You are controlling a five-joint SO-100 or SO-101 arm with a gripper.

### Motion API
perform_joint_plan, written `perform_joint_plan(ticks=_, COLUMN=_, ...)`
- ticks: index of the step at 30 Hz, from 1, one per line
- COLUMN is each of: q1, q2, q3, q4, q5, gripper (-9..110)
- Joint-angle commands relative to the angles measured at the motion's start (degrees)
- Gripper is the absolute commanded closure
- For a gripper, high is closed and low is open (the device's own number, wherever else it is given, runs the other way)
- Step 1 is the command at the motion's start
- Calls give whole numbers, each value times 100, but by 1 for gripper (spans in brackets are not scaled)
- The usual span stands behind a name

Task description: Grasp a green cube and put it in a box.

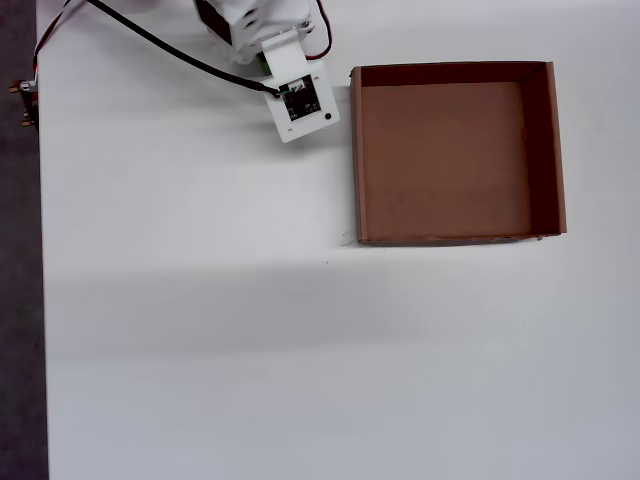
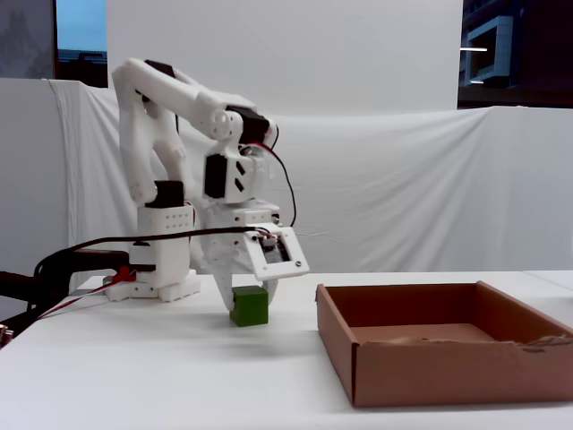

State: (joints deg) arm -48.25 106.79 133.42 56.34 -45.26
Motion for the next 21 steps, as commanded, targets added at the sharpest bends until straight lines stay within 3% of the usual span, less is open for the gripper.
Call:
perform_joint_plan(ticks=1, q1=-53, q2=26, q3=-202, q4=18, q5=26, gripper=86)
perform_joint_plan(ticks=21, q1=9, q2=18, q3=-527, q4=360, q5=-18, gripper=88)
